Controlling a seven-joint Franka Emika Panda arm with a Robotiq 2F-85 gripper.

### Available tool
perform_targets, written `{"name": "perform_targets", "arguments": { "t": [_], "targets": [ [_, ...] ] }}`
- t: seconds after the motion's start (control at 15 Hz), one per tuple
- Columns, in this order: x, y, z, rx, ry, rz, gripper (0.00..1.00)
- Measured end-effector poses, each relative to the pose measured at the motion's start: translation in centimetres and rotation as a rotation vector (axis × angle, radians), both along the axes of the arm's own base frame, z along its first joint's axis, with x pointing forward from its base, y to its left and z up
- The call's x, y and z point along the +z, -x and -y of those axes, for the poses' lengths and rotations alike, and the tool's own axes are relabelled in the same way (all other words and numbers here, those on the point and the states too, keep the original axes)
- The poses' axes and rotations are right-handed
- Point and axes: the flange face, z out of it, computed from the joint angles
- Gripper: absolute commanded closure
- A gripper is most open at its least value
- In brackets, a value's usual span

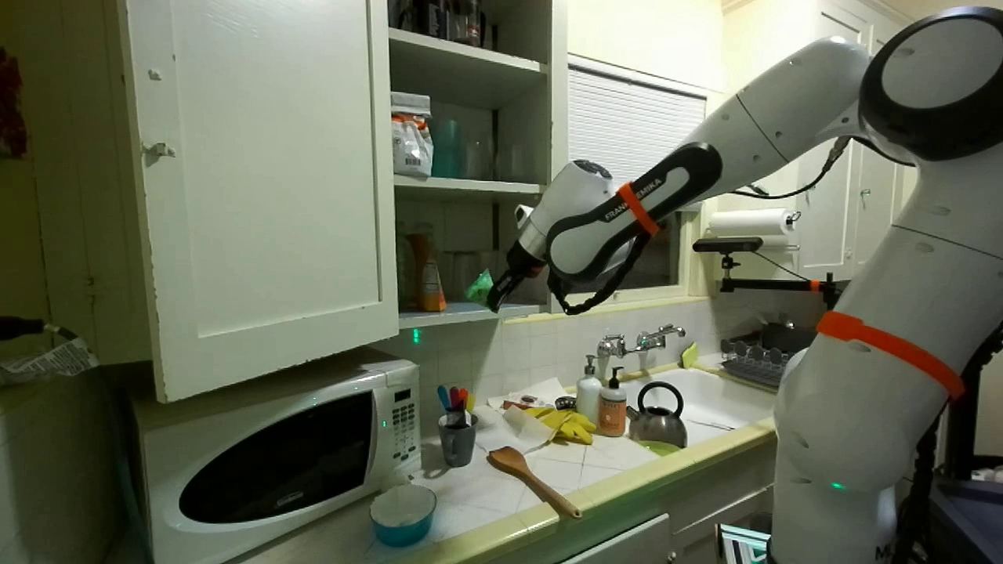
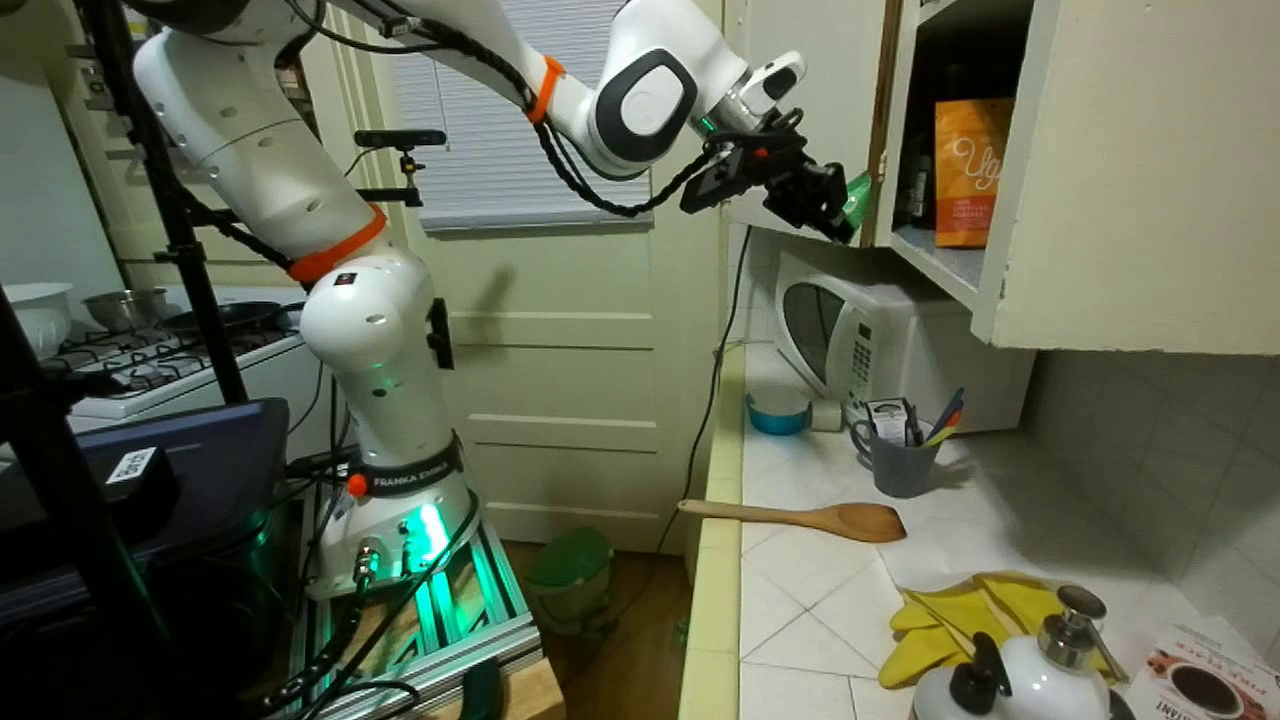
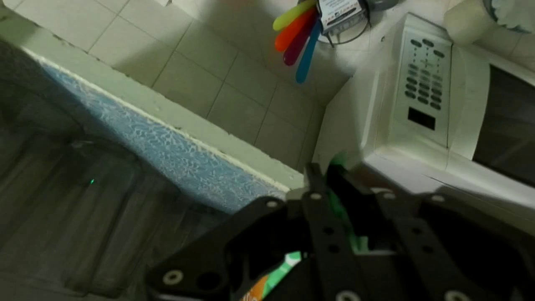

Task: Put the green packet into the cupboard

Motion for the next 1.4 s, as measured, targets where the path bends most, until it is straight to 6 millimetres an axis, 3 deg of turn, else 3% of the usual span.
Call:
{"name": "perform_targets", "arguments": {
  "t": [0.47,0.87,0.93,1.0,1.4],
  "targets": [
    [0.7,-6.0,0.6,-0.027,-0.035,0.018,0.97],
    [1.9,-10.9,-0.5,0.003,-0.027,0.055,0.97],
    [2.0,-11.5,-0.5,0.004,-0.024,0.062,0.63],
    [2.0,-12.1,-0.4,0.003,-0.022,0.064,0.62],
    [1.2,-13.7,0.1,0.006,-0.015,0.050,0.18]
  ]
}}
